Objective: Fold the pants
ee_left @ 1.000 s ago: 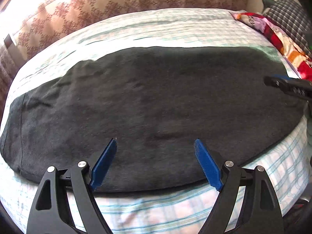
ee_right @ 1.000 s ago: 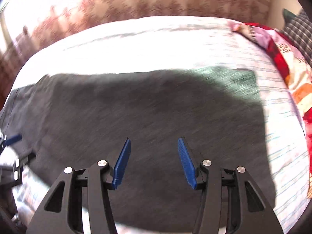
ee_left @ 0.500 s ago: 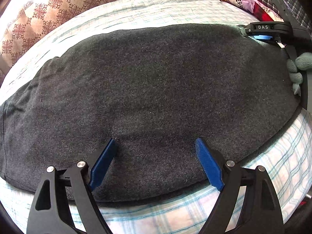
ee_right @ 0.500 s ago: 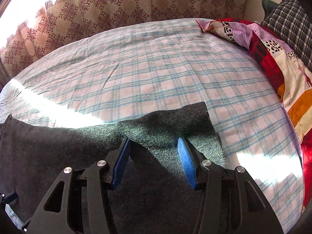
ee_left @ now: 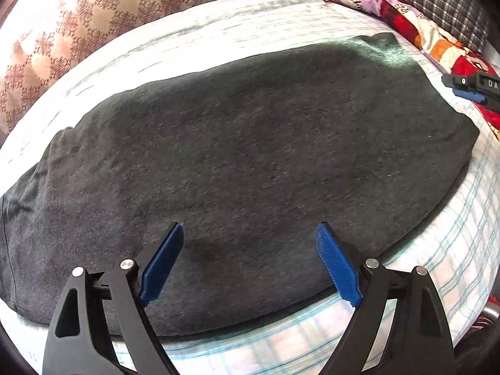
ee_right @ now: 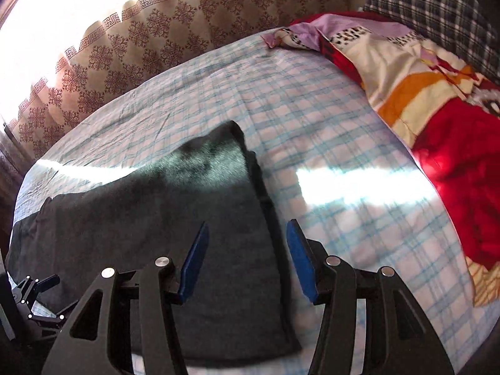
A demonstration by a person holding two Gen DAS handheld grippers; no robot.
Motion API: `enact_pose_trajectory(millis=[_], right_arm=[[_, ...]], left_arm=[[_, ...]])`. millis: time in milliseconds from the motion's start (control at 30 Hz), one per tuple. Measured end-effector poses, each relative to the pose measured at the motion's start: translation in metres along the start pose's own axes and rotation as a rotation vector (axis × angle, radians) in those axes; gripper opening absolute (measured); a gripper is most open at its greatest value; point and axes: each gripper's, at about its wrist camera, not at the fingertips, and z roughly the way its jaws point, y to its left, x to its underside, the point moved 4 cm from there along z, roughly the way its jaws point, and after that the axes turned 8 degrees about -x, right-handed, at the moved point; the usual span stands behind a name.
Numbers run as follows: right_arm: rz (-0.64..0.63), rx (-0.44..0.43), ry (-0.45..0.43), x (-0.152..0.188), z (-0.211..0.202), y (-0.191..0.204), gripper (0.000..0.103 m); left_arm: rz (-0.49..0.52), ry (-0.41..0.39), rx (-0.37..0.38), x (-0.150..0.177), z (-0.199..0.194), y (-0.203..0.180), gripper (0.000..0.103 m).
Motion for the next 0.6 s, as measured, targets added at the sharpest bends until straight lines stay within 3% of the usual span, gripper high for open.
enact_pose_trajectory(millis=[333, 467, 600], right_arm=[[0.272, -0.074, 0.088, 0.061, -0.024, -0.045, 0.06], [0.236, -0.03, 0.031, 0.062, -0.033, -0.039, 0.06], [0.212, -0.085, 0.028, 0.057, -0.032, -0.026, 0.06]], left_arm=[[0.158, -0.062, 0.108, -0.039, -0.005, -0.089, 0.088], [0.16, -0.054, 0.109, -0.038, -0.001, -0.104, 0.088], [0.151, -0.05, 0.116, -0.037, -0.001, -0.104, 0.088]])
